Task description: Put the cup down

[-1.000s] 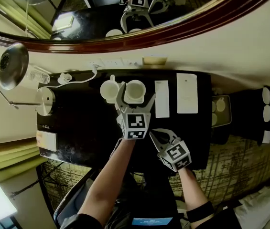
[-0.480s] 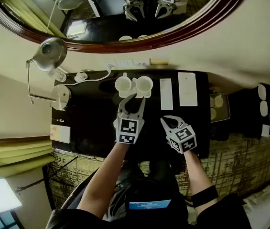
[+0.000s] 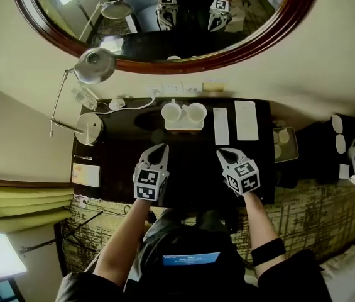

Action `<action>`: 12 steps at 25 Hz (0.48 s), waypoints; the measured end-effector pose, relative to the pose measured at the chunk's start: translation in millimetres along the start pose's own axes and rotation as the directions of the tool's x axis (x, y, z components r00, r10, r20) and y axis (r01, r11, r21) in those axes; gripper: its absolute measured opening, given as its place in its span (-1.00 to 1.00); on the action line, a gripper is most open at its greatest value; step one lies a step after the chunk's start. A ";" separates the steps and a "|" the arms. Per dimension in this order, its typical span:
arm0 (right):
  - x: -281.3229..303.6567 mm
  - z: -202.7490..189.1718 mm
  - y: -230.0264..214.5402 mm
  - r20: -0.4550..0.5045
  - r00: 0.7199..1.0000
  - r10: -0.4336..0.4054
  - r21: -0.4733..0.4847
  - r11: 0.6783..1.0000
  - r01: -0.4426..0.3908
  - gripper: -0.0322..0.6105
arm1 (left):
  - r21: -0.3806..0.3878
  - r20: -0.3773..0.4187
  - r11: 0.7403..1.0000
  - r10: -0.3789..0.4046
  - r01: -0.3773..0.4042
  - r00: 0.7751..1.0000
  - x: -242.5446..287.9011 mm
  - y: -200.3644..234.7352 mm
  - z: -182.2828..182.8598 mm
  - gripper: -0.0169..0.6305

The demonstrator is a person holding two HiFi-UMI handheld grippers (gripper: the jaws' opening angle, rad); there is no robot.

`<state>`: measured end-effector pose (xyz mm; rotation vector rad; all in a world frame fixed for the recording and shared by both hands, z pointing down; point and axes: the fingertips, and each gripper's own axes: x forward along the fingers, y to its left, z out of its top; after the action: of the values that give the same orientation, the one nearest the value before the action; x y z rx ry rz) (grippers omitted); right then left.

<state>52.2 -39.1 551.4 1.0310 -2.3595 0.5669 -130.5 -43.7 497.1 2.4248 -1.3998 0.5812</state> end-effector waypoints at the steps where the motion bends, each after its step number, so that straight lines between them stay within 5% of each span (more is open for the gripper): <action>1: -0.8 0.0 3.0 -0.004 1.000 -0.003 0.002 1.000 0.003 -0.89 | -0.001 -0.009 1.000 0.001 -0.001 1.000 -6.5 3.4 -5.8 -0.94; 12: -9.3 9.2 19.5 -0.015 0.998 -0.056 0.026 0.998 0.056 -0.89 | -0.047 -0.005 0.998 0.029 -0.029 1.000 -47.5 48.3 -29.9 -0.94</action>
<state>40.3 -26.7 535.3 1.0975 -2.3089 0.5839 -200.0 -18.6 502.8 2.3687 -1.4325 0.5533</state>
